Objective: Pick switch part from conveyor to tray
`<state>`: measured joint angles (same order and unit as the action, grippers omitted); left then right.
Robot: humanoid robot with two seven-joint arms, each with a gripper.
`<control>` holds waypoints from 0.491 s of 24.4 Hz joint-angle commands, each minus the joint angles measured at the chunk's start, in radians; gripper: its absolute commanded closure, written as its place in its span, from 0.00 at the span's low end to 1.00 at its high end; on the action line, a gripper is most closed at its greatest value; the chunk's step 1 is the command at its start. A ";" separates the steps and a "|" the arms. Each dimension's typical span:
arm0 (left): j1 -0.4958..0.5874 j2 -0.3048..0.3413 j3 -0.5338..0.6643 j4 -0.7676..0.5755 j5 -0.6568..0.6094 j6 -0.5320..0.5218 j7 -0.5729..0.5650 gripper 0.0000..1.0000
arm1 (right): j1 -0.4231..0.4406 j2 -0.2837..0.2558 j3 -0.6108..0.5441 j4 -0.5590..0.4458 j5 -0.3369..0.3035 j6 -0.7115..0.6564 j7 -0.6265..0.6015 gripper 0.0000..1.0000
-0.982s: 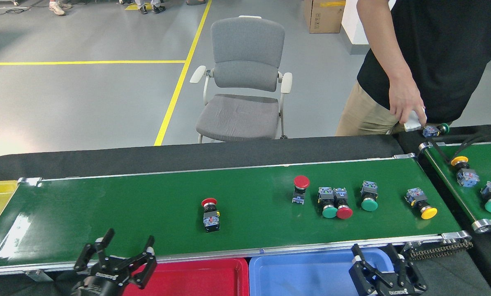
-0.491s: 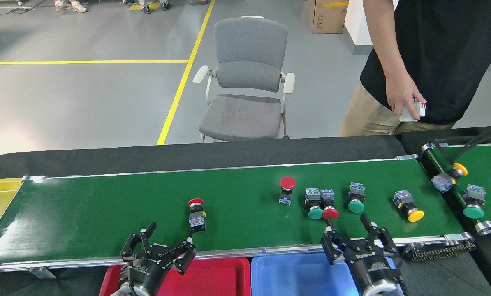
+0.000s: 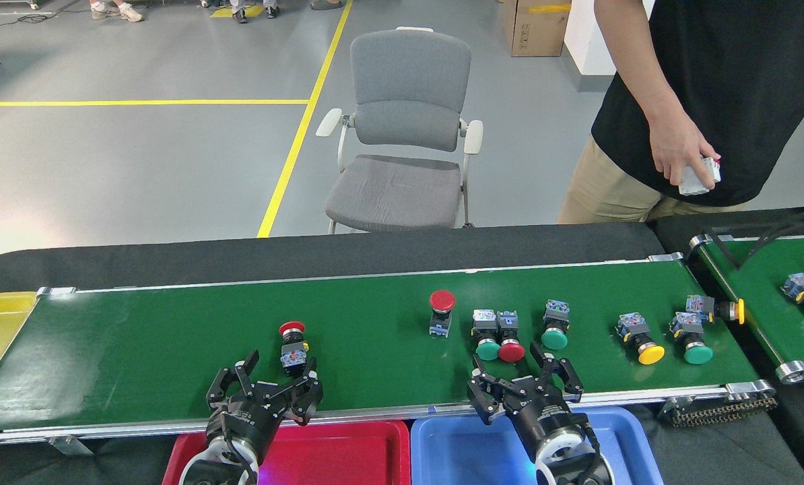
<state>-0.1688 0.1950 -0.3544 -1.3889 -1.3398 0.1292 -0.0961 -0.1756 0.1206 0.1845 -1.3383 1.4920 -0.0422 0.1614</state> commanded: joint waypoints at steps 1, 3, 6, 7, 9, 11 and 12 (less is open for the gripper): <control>-0.020 0.003 0.006 -0.001 -0.004 0.009 0.013 0.05 | -0.045 0.014 0.013 0.031 0.001 0.041 0.001 0.04; -0.031 0.000 0.005 0.017 -0.004 0.009 0.013 0.19 | -0.085 0.027 0.013 0.073 -0.001 0.067 -0.002 0.04; -0.029 0.001 0.002 0.025 0.011 -0.011 0.015 0.83 | -0.119 0.027 0.018 0.108 0.002 0.084 -0.002 0.36; -0.031 0.001 0.002 0.027 0.017 -0.034 0.016 0.92 | -0.120 0.021 0.026 0.110 0.005 0.082 0.001 0.60; -0.031 0.001 0.002 0.027 0.021 -0.059 0.018 0.97 | -0.122 0.004 0.049 0.111 0.010 0.079 0.003 0.76; -0.026 0.001 0.002 0.017 0.021 -0.065 0.022 0.99 | -0.120 -0.019 0.053 0.110 0.008 0.068 0.003 0.81; -0.015 0.001 0.002 -0.002 0.016 -0.066 0.022 0.99 | -0.117 -0.021 0.053 0.110 0.008 0.056 0.003 0.81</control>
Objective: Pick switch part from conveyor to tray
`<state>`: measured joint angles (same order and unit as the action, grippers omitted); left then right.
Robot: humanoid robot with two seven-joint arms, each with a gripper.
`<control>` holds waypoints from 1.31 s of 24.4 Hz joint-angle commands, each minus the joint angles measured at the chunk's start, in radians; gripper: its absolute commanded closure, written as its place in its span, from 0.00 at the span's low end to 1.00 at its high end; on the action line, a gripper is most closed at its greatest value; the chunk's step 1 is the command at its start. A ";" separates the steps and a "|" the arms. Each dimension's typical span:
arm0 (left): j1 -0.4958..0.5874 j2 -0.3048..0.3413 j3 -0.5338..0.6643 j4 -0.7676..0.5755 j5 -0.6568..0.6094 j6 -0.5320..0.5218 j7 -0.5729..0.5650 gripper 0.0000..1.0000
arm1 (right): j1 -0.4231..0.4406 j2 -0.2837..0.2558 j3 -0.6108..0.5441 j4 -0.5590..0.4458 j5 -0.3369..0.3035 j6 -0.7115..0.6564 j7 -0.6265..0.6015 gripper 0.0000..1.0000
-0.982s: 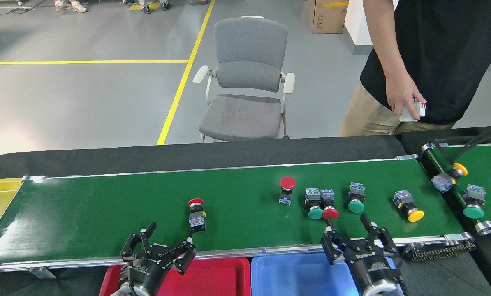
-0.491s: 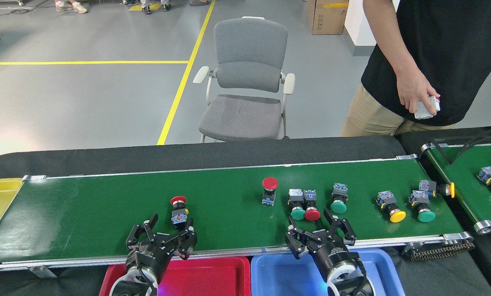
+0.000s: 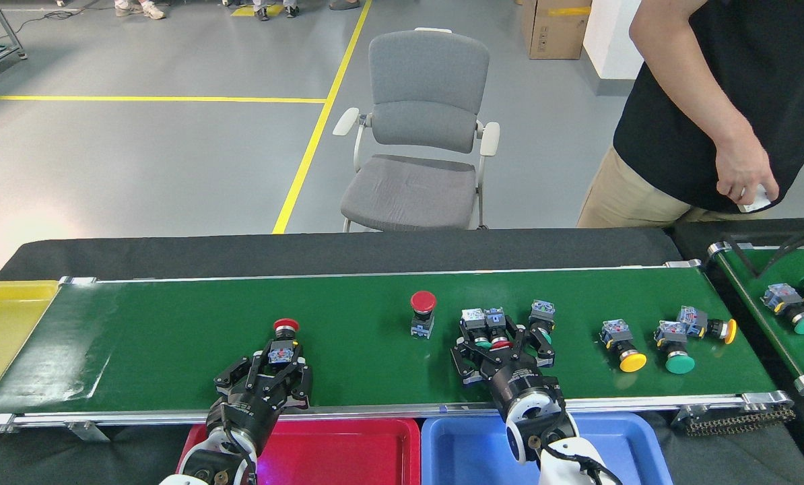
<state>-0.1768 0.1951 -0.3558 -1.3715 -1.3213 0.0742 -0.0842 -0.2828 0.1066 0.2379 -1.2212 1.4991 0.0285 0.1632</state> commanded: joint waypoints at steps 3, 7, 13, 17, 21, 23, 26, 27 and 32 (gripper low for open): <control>0.069 0.024 0.003 -0.156 -0.001 -0.114 0.009 0.98 | -0.001 -0.007 0.000 -0.018 -0.007 -0.051 0.001 0.90; 0.272 0.124 0.021 -0.363 -0.006 -0.445 0.003 0.79 | 0.013 -0.007 0.006 -0.073 -0.007 -0.084 -0.002 0.92; 0.385 0.121 0.101 -0.399 0.001 -0.502 0.006 0.00 | 0.145 -0.005 0.037 -0.316 -0.005 -0.312 -0.001 0.92; 0.435 0.116 0.225 -0.396 0.007 -0.484 0.009 0.00 | 0.225 -0.005 0.146 -0.399 -0.007 -0.440 -0.007 0.77; 0.458 0.115 0.406 -0.370 0.027 -0.292 0.011 0.00 | 0.235 -0.001 0.233 -0.394 -0.008 -0.447 -0.010 0.01; 0.458 0.115 0.460 -0.357 0.027 -0.205 0.011 0.00 | 0.238 0.004 0.236 -0.391 -0.008 -0.447 -0.010 0.00; 0.459 0.116 0.511 -0.356 0.030 -0.169 0.011 0.00 | 0.240 0.005 0.227 -0.391 -0.016 -0.441 -0.010 0.00; 0.461 0.116 0.511 -0.357 0.030 -0.171 0.012 0.00 | 0.243 0.005 0.221 -0.397 -0.025 -0.437 -0.011 0.01; 0.487 0.113 0.511 -0.373 0.027 -0.229 0.014 0.00 | 0.383 0.007 -0.025 -0.498 -0.068 -0.279 -0.119 0.02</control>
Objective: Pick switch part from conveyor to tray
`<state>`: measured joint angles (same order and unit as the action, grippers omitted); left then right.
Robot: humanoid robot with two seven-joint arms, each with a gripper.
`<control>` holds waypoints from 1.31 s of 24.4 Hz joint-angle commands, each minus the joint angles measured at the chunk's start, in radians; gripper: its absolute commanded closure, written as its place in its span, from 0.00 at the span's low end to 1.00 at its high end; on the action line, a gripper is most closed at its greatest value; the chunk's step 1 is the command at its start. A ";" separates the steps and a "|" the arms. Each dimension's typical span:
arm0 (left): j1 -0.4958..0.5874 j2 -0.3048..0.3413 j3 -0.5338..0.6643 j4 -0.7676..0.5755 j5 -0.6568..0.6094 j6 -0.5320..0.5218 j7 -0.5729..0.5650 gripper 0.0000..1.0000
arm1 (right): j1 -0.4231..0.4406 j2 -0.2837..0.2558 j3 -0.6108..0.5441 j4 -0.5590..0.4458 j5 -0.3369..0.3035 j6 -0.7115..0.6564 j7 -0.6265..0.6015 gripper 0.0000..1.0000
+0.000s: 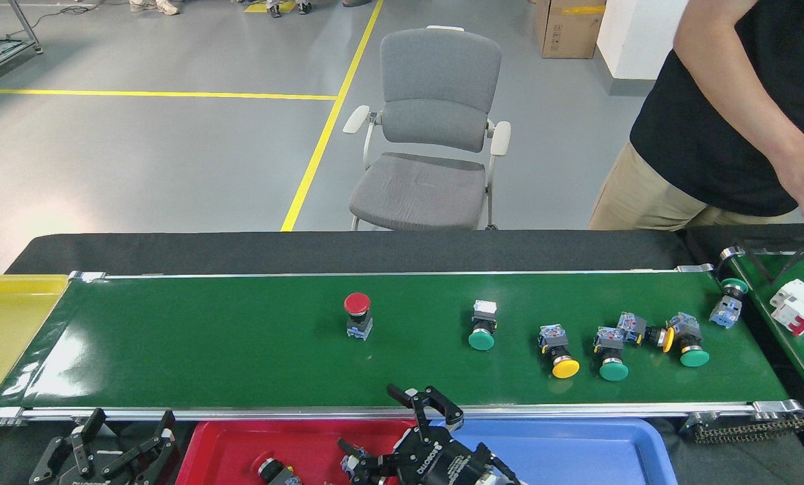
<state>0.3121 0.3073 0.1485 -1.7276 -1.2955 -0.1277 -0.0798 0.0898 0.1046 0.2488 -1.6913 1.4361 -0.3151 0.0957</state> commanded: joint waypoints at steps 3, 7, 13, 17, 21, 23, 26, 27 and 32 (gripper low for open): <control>-0.015 -0.002 -0.012 -0.029 -0.008 -0.098 0.032 0.00 | 0.100 0.006 -0.141 -0.045 -0.006 0.251 -0.152 0.02; -0.156 -0.002 -0.158 -0.021 -0.011 -0.099 0.026 0.00 | 0.179 0.000 -0.223 -0.042 -0.037 0.347 -0.203 0.02; -0.395 -0.004 -0.353 0.154 -0.010 -0.089 0.020 0.00 | 0.107 -0.005 -0.220 0.010 -0.022 0.353 -0.180 0.02; -0.531 -0.034 -0.402 0.355 -0.010 -0.087 0.015 0.00 | -0.007 0.006 -0.117 0.051 0.014 0.355 -0.093 0.02; -0.619 -0.053 -0.402 0.471 -0.010 -0.090 0.015 0.00 | -0.067 0.017 -0.016 0.122 0.055 0.416 -0.025 0.02; -0.639 -0.053 -0.402 0.497 -0.008 -0.093 0.015 0.00 | -0.097 0.024 0.037 0.160 0.064 0.472 -0.019 0.02; -0.670 -0.057 -0.403 0.560 -0.008 -0.090 0.017 0.01 | -0.157 0.035 0.086 0.233 0.066 0.519 -0.004 0.02; -0.683 -0.066 -0.402 0.589 -0.007 -0.089 0.022 0.06 | -0.177 0.047 0.090 0.260 0.066 0.527 0.002 0.02; -0.746 -0.099 -0.402 0.700 -0.002 -0.101 0.026 0.86 | -0.246 0.052 0.098 0.358 0.053 0.559 0.015 0.09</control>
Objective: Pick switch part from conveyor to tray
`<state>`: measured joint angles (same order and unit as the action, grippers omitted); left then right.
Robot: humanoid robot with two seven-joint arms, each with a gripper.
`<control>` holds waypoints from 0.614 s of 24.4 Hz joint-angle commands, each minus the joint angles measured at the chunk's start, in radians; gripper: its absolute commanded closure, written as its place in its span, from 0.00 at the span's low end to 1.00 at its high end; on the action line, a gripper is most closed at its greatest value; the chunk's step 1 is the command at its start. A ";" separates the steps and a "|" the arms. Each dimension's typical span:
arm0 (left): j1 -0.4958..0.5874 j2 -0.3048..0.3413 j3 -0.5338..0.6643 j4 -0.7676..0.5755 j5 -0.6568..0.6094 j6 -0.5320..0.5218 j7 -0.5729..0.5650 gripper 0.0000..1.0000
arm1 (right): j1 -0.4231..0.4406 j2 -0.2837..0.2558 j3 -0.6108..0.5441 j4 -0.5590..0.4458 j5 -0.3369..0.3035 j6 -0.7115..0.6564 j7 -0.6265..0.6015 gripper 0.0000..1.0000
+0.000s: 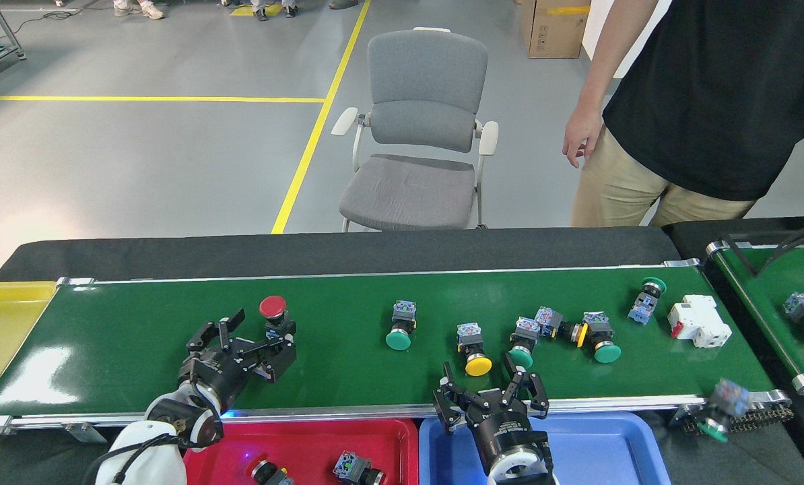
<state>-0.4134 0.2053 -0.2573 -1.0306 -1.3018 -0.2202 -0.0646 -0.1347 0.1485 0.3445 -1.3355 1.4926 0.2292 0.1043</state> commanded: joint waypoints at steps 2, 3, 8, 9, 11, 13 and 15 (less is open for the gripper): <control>-0.019 0.005 0.004 0.006 0.006 -0.010 0.012 0.96 | -0.048 0.008 0.015 0.039 -0.006 0.015 0.018 0.15; -0.018 0.006 0.004 0.003 0.007 -0.011 0.017 0.98 | -0.059 0.008 0.021 0.053 -0.009 0.015 0.020 0.22; 0.030 0.008 0.003 -0.089 -0.004 -0.093 0.037 1.00 | -0.068 0.008 0.030 0.067 -0.003 -0.004 0.022 0.88; 0.054 0.009 0.003 -0.129 -0.004 -0.119 0.034 1.00 | -0.068 0.008 0.033 0.067 -0.003 -0.007 0.022 0.93; 0.131 0.026 0.012 -0.261 -0.002 -0.186 0.028 0.99 | -0.069 0.008 0.033 0.064 -0.003 -0.008 0.018 0.98; 0.228 0.059 0.021 -0.408 -0.002 -0.280 0.020 0.98 | -0.068 0.006 0.036 0.056 -0.002 -0.010 0.014 0.98; 0.346 0.103 0.046 -0.542 0.001 -0.383 -0.008 0.84 | -0.065 0.003 0.048 0.038 0.001 -0.030 0.009 0.98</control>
<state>-0.0695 0.2935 -0.2239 -1.5279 -1.3031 -0.5272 -0.0589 -0.1899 0.1492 0.3882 -1.2823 1.4918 0.2129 0.1226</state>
